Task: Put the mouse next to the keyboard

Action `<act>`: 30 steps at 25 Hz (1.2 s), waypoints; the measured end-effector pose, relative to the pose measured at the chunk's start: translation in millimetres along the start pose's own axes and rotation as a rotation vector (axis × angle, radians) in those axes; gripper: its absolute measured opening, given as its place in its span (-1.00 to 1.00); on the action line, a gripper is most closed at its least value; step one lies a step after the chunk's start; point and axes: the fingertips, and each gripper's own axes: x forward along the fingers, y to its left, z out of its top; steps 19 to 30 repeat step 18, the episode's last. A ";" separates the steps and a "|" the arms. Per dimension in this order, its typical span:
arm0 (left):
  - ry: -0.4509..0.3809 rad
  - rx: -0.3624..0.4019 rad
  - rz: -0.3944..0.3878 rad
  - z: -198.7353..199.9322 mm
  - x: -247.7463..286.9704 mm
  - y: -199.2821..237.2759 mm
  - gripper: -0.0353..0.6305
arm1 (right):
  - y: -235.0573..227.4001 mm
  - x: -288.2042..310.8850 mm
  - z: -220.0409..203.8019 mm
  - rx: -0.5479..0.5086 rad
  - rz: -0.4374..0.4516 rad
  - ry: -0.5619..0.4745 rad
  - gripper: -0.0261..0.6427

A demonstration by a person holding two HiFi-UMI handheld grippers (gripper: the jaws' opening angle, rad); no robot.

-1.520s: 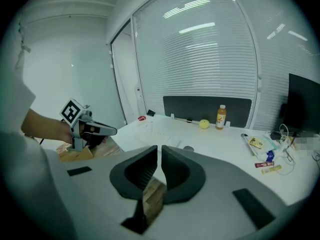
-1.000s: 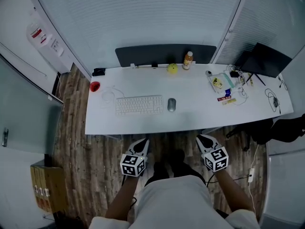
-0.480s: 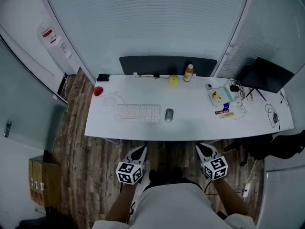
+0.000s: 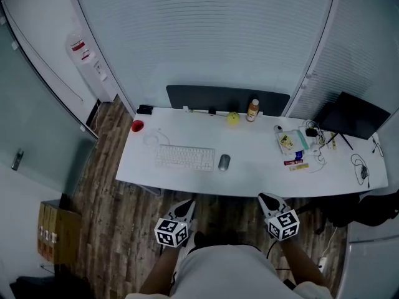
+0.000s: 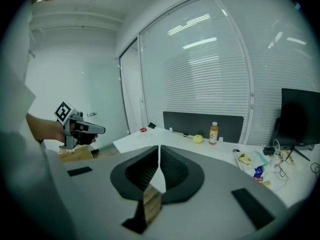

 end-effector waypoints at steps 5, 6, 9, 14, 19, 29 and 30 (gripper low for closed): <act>0.003 0.001 0.003 2.3 4.1 -0.1 -0.84 | -6.2 3.6 2.1 0.004 0.005 -0.007 -0.81; 0.005 0.001 0.003 2.9 5.1 0.1 -0.84 | -7.7 4.3 2.6 0.006 0.004 -0.008 -0.81; 0.010 0.001 0.002 3.1 7.9 -1.0 -0.84 | -11.5 5.0 4.2 0.012 0.001 -0.013 -0.81; 0.015 -0.001 -0.004 2.1 11.4 -1.1 -0.84 | -15.3 6.7 3.4 0.020 -0.008 -0.016 -0.81; 0.015 0.000 -0.004 4.8 12.5 1.5 -0.84 | -16.1 9.0 4.5 0.026 -0.011 -0.019 -0.81; 0.015 0.000 -0.004 4.8 12.5 1.5 -0.84 | -16.1 9.0 4.5 0.026 -0.011 -0.019 -0.81; 0.015 0.000 -0.004 4.8 12.5 1.5 -0.84 | -16.1 9.0 4.5 0.026 -0.011 -0.019 -0.81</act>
